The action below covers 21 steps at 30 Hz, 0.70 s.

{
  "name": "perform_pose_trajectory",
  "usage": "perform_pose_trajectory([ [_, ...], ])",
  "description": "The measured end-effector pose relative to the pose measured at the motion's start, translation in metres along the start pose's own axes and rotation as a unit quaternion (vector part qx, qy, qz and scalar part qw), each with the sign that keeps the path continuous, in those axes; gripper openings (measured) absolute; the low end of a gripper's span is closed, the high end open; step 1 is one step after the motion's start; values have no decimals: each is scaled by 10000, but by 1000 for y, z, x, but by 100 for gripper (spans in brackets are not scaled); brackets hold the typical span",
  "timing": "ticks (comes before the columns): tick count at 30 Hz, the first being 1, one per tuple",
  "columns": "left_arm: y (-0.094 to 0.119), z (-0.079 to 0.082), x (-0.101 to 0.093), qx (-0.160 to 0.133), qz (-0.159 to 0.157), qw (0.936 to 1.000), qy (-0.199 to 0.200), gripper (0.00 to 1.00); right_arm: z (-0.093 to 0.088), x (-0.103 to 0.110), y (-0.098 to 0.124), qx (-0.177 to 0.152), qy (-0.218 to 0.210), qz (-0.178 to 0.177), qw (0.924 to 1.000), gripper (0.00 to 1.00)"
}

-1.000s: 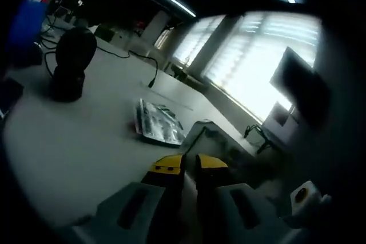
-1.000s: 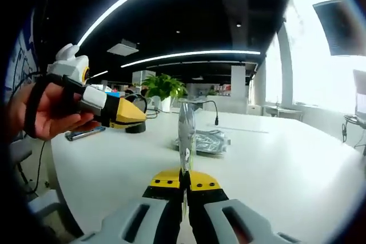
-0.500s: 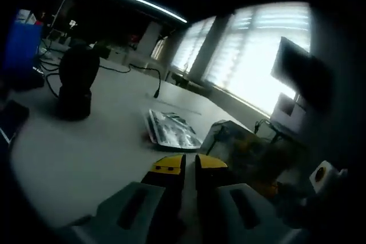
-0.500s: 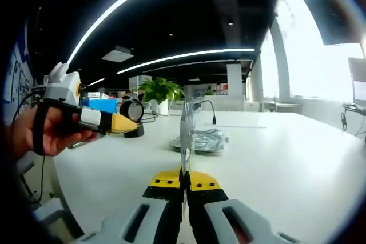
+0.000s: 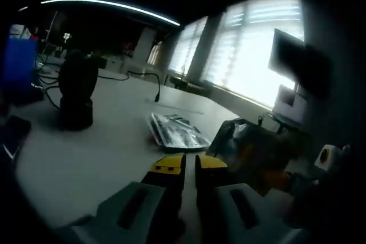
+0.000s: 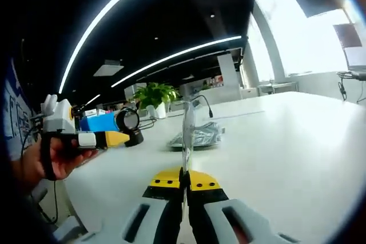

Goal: Clip sheet goods on table flip sheet goods clip sheet goods scan sheet goods put sheet goods back to table

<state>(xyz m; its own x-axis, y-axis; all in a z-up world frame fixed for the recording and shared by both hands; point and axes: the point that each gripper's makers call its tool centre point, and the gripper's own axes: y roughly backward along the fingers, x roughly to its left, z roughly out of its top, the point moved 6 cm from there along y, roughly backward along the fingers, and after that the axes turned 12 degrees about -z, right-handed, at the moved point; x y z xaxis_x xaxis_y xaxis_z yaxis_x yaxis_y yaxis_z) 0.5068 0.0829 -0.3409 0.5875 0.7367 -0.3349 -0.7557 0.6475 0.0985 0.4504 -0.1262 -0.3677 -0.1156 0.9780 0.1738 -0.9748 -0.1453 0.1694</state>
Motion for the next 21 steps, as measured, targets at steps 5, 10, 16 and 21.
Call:
perform_pose_trajectory([
  [5,1,-6,6,49,23,10000,10,0,-1,-1,0,34,-82,10,10000,0],
  [10,2,-13,14,116,106,9999,-9,0,-3,-6,0,85,-217,-25,9997,0],
  [16,2,-17,18,146,165,9997,-85,0,-3,-11,-2,177,-420,-47,9989,0],
  [21,-1,-23,22,146,226,9996,-92,0,-6,-15,-1,256,-693,-78,9972,0],
])
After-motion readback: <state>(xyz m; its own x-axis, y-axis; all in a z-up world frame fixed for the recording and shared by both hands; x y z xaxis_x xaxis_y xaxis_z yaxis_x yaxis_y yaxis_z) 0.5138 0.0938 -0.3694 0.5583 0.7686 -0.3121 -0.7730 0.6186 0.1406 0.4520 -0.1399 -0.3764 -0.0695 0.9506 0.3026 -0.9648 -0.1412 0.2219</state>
